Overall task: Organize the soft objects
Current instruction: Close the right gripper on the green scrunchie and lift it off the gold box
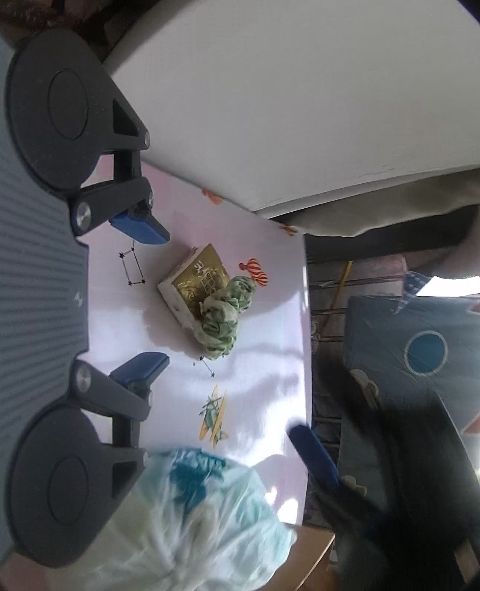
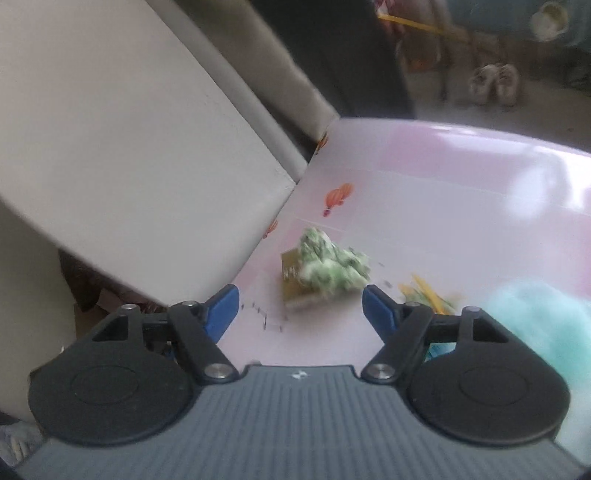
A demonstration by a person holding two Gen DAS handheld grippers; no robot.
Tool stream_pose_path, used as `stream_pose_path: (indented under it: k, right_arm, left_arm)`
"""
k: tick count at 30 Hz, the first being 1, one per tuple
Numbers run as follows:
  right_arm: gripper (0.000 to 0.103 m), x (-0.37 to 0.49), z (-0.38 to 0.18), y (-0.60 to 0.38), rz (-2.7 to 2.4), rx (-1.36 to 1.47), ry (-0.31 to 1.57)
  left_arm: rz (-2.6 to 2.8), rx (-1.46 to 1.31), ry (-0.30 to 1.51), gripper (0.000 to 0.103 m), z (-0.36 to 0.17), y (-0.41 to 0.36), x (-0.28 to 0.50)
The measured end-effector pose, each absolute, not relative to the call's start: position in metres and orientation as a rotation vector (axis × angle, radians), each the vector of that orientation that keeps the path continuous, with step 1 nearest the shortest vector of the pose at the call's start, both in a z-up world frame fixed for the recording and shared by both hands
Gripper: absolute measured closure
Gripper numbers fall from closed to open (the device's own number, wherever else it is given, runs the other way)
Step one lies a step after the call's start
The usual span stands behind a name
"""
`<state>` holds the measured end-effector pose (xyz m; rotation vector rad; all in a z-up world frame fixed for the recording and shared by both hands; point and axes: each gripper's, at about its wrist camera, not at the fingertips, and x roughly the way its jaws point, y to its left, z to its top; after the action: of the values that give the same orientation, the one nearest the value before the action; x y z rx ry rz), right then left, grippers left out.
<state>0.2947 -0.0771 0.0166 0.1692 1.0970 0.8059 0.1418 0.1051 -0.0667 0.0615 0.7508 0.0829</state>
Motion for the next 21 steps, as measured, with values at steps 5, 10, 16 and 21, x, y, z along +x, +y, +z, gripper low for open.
stream_pose_path:
  k: [5,10,16,21]
  right_arm:
    - [0.027,0.332,-0.035,-0.025,0.78,0.139,1.156]
    - [0.026,0.351,-0.078,0.004,0.765,0.148,1.218]
    - [0.065,0.351,-0.098,0.017,0.784,0.19,1.277]
    - [0.077,0.337,-0.102,0.013,0.801,0.254,1.358]
  left_arm:
    - [0.068,0.029,0.784,0.033,-0.085,0.115,0.166]
    - [0.051,0.004,0.803,0.029,-0.099,0.122,0.184]
    - [0.035,-0.025,0.814,0.027,-0.109,0.125,0.205]
    - [-0.02,-0.06,0.828,0.029,-0.103,0.122,0.2]
